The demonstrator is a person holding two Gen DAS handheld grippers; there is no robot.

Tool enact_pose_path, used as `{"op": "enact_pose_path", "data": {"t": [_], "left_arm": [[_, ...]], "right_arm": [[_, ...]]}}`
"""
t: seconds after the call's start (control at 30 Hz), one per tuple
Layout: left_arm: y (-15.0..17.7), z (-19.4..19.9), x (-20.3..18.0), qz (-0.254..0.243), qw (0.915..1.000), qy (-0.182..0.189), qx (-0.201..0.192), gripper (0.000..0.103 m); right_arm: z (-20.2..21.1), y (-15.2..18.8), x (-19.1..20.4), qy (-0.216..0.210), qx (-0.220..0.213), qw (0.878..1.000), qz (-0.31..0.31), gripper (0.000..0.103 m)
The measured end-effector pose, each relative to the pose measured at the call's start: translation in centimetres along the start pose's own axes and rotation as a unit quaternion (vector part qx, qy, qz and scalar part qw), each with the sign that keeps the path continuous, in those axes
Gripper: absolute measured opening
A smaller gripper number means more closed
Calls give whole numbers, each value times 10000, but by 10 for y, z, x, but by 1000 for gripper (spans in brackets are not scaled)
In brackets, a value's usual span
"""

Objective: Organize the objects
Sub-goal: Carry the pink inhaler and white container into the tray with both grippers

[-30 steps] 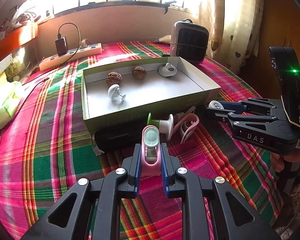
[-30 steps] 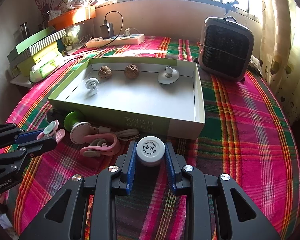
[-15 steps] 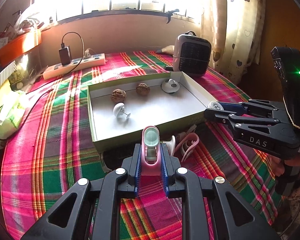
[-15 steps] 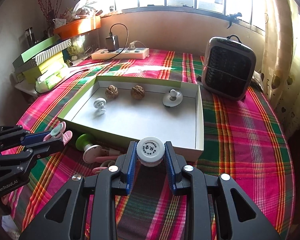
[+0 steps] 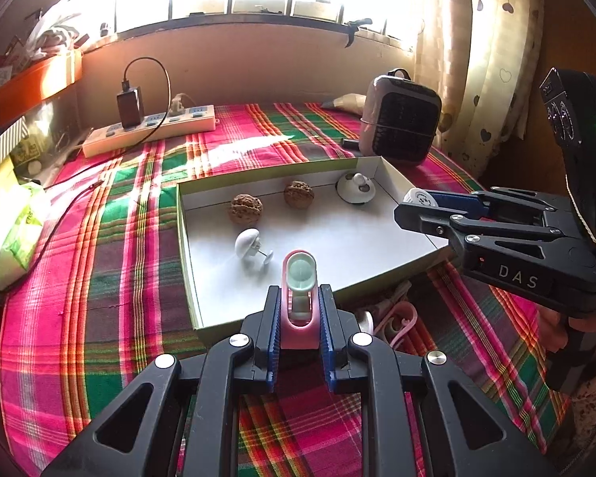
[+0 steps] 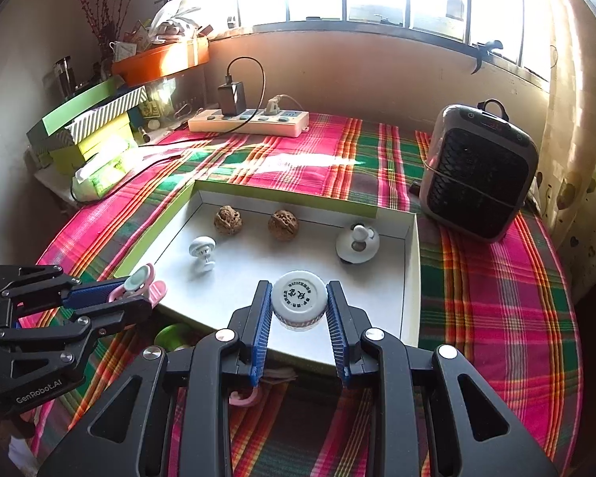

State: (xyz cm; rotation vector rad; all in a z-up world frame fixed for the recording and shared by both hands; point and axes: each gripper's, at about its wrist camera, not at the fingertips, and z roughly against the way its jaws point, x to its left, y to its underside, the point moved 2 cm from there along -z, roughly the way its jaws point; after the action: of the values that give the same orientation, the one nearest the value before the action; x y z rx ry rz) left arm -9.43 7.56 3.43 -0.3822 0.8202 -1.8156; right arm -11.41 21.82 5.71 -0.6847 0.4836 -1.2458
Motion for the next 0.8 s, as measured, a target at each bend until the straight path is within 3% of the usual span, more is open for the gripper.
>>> {"op": "enact_pose_path", "data": {"t": [0.8], "left_arm": [[-16,-46,17,77,9989,-117,440,16]], "right_arm": [[-80,-35,13,-599,742,9951,281,28]]}}
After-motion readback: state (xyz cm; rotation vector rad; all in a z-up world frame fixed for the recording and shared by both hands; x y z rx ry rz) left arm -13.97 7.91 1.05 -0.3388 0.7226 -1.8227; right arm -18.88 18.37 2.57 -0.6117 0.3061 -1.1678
